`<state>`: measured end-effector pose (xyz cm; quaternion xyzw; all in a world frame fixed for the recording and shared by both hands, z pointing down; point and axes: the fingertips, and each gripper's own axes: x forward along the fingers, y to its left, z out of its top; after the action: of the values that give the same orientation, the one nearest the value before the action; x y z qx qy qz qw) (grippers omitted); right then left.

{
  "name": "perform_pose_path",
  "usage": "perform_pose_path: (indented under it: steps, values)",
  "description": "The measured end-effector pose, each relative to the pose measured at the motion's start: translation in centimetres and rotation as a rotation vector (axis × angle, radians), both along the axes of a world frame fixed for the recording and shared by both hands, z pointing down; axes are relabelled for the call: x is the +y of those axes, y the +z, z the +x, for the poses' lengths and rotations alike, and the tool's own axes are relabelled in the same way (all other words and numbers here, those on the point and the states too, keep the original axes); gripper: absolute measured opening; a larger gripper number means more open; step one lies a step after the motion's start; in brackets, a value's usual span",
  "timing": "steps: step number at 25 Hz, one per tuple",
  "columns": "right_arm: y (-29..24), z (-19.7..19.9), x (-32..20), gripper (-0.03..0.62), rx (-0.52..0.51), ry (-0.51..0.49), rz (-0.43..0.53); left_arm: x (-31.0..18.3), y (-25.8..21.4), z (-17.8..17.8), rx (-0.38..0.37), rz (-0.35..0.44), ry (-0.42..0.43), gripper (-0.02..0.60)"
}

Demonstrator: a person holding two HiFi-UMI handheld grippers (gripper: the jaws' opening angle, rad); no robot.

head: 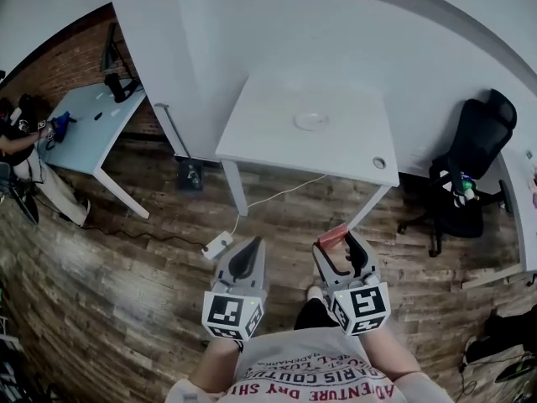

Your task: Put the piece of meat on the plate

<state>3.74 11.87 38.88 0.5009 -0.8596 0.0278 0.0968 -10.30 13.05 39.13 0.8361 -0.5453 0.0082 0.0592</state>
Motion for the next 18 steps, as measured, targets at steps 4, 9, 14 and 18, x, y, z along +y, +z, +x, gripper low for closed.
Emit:
perform_pose_path:
  steps: [4,9,14,18]
  values:
    - [-0.6,3.4,-6.5,0.290,-0.003,-0.045,-0.012,-6.0,-1.0,3.7,0.048,-0.016,-0.029,0.008]
    - [-0.9,8.6,-14.6,0.290,-0.019,-0.065,-0.019,-13.7,-1.8,9.2,0.013,-0.006,-0.047,0.008]
    - [0.4,12.5,-20.5,0.290,-0.025,-0.074,-0.057,-19.0,-1.9,13.9,-0.108,0.015,-0.048,0.008]
    - [1.5,13.7,-24.0,0.290,-0.040,-0.077,-0.093,-22.6,-1.5,15.2,-0.113,-0.008,-0.039,0.008]
